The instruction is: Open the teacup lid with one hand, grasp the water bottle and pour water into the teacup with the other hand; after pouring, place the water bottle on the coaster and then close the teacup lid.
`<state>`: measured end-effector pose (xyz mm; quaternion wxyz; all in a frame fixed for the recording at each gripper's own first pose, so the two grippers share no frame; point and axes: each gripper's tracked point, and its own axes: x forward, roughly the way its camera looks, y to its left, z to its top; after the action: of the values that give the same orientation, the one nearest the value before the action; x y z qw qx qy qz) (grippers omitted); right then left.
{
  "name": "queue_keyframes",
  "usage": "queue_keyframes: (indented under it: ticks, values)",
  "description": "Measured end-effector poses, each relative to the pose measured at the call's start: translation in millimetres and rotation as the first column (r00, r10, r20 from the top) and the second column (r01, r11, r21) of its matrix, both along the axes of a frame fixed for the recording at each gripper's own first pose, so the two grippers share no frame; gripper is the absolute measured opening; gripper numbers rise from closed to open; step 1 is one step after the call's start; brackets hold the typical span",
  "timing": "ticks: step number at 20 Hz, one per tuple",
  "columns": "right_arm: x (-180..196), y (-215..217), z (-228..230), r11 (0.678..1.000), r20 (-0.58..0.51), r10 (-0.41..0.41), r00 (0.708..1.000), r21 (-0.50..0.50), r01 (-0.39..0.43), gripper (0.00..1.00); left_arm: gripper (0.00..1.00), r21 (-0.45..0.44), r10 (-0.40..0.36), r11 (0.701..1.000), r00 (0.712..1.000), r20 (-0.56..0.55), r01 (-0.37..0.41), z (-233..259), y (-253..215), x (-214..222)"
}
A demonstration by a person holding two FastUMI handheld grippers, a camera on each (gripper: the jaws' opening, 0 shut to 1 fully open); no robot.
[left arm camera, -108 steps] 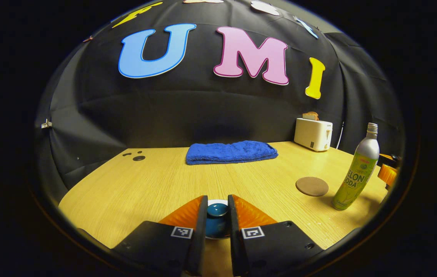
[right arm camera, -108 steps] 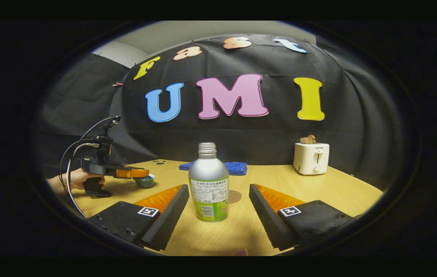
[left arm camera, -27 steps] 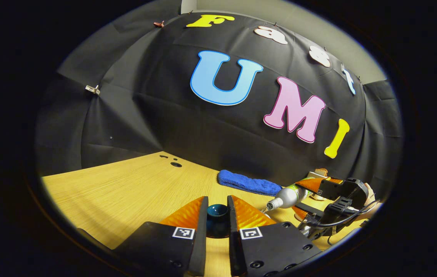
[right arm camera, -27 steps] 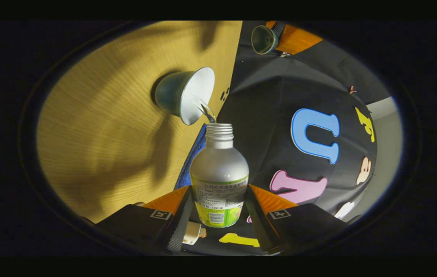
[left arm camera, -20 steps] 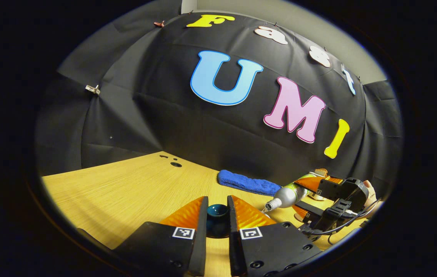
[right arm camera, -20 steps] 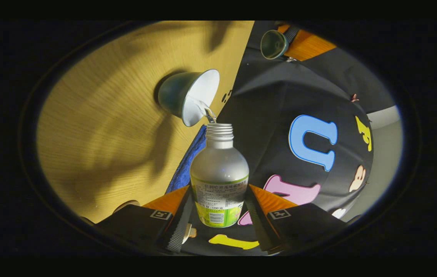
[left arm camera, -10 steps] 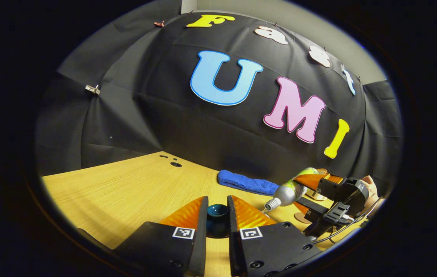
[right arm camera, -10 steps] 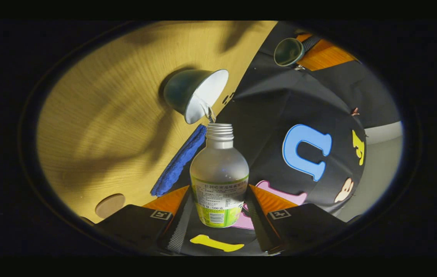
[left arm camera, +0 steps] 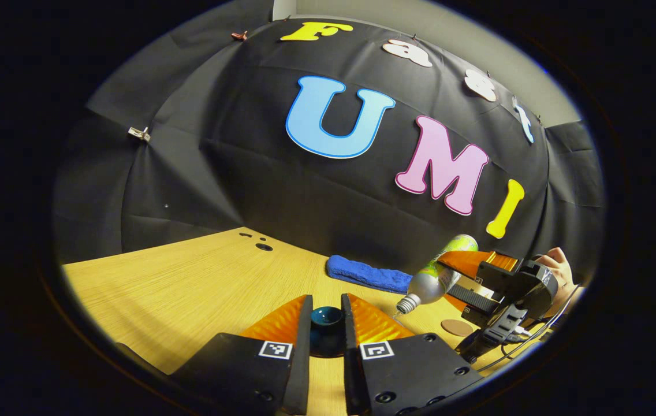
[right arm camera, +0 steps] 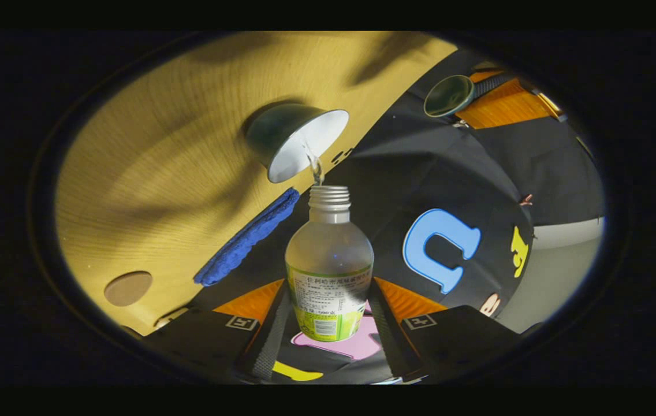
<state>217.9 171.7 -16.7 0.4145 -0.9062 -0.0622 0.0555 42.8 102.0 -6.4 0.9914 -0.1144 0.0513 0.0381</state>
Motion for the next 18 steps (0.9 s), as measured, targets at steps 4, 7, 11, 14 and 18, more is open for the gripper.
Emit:
queue_keyframes:
  ticks: [4,7,11,14,18]
  values:
    - [0.4,6.3,8.7,0.997,0.012,0.038,0.999,-0.069,-0.037,0.75,0.28,0.002,-0.001,1.000,1.000,0.000,0.001,-0.3,-0.2,0.3]
    - [1.8,10.6,16.2,0.993,0.025,0.055,0.998,-0.104,-0.052,0.75,0.28,0.001,-0.001,1.000,1.000,0.000,0.001,-0.6,0.4,-0.2]
    - [2.0,12.5,18.6,0.988,0.028,0.073,0.997,-0.142,-0.069,0.76,0.28,0.002,-0.002,1.000,1.000,0.000,0.002,-0.9,-0.3,-0.5]
    - [2.3,13.2,17.5,0.987,0.023,0.076,0.997,-0.144,-0.071,0.76,0.28,0.004,-0.001,1.000,1.000,-0.001,0.001,-0.1,-0.5,0.4]
    - [0.3,14.2,12.8,0.991,0.008,0.074,0.997,-0.110,-0.073,0.76,0.28,0.007,-0.001,1.000,1.000,0.000,0.001,-0.6,0.0,0.1]
